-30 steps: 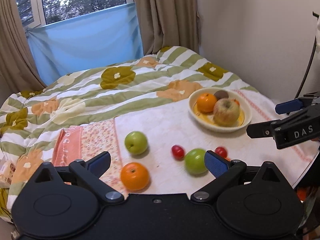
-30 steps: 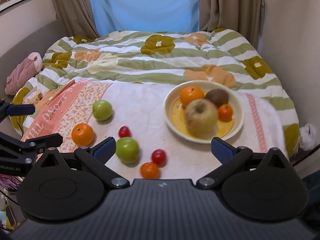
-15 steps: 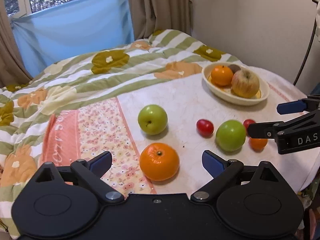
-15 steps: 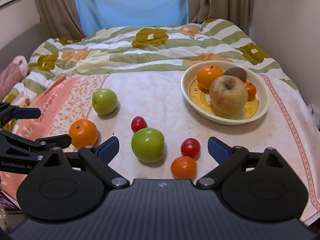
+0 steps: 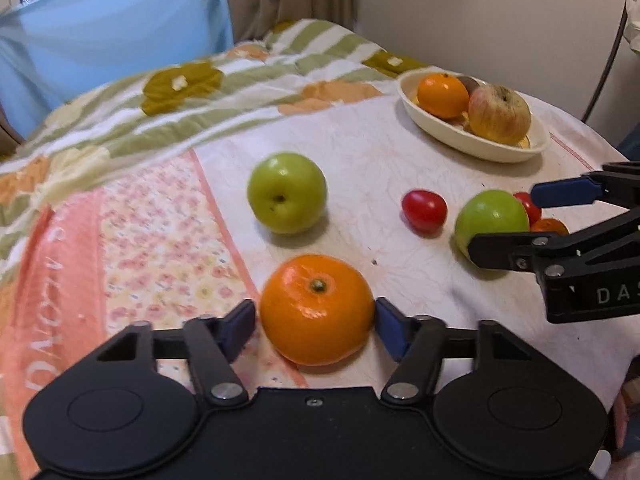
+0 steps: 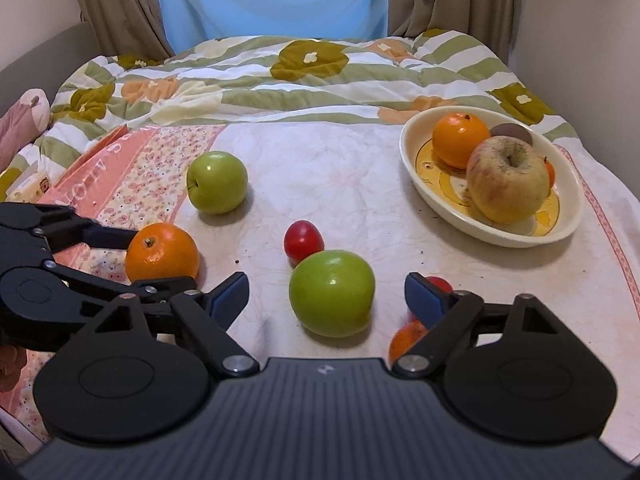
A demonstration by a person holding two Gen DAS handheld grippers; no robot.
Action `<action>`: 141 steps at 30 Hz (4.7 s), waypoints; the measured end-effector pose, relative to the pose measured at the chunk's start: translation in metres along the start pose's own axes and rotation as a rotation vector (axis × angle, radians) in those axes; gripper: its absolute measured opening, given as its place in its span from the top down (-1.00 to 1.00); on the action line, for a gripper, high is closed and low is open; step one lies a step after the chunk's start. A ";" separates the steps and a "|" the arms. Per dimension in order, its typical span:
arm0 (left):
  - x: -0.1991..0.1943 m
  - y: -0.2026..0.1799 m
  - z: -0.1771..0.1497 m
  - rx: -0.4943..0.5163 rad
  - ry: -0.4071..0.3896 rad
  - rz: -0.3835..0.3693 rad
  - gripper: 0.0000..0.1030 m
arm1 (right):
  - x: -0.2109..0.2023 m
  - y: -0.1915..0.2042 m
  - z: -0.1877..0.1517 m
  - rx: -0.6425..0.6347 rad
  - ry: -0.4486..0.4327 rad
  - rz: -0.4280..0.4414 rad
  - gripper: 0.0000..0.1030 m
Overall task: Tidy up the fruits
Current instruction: 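Move both tools back, grasp an orange with the left tool while the right tool grasps a green apple, then carry the orange in the left tool while the right tool carries the green apple over the bowl, then open the left tool releasing the orange while the right tool releases the green apple into the bowl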
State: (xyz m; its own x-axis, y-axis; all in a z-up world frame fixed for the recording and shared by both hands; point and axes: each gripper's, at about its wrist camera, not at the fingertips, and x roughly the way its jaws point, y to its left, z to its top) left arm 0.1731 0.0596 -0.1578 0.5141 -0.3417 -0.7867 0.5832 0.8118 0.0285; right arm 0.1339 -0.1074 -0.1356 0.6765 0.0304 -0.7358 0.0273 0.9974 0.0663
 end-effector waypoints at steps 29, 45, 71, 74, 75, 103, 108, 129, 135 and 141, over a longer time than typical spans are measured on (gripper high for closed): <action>-0.017 -0.001 -0.021 -0.020 -0.004 0.068 -0.25 | 0.028 -0.001 -0.009 -0.024 0.048 -0.012 -0.26; -0.053 -0.020 -0.016 -0.062 -0.054 0.106 -0.25 | -0.008 -0.006 -0.011 -0.029 0.012 0.053 -0.25; -0.099 -0.139 0.093 -0.072 -0.211 0.140 -0.25 | -0.120 -0.133 0.037 -0.066 -0.123 0.071 -0.25; -0.089 -0.151 0.107 -0.078 -0.215 0.128 -0.25 | -0.118 -0.157 0.046 -0.063 -0.127 0.074 -0.25; -0.085 -0.156 0.110 -0.079 -0.215 0.126 -0.25 | -0.117 -0.165 0.049 -0.058 -0.123 0.078 -0.25; 0.070 -0.148 0.176 -0.174 -0.098 0.174 -0.51 | 0.006 -0.260 0.082 -0.135 -0.041 0.178 -0.25; 0.056 -0.155 0.179 -0.145 -0.137 0.205 -0.95 | 0.010 -0.265 0.083 -0.136 -0.033 0.190 -0.25; 0.039 -0.165 0.162 -0.143 -0.105 0.239 -0.96 | 0.032 -0.265 0.081 -0.230 -0.052 0.282 -1.00; 0.034 -0.166 0.161 -0.156 -0.099 0.246 -0.96 | 0.026 -0.262 0.081 -0.248 -0.047 0.269 -1.00; 0.018 -0.166 0.160 -0.161 -0.113 0.257 -0.96 | 0.012 -0.259 0.083 -0.256 -0.062 0.257 -1.00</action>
State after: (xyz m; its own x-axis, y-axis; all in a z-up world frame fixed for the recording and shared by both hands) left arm 0.1863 -0.1573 -0.0777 0.7032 -0.1590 -0.6930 0.3231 0.9397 0.1122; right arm 0.1963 -0.3710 -0.1053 0.6806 0.2861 -0.6745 -0.3290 0.9419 0.0675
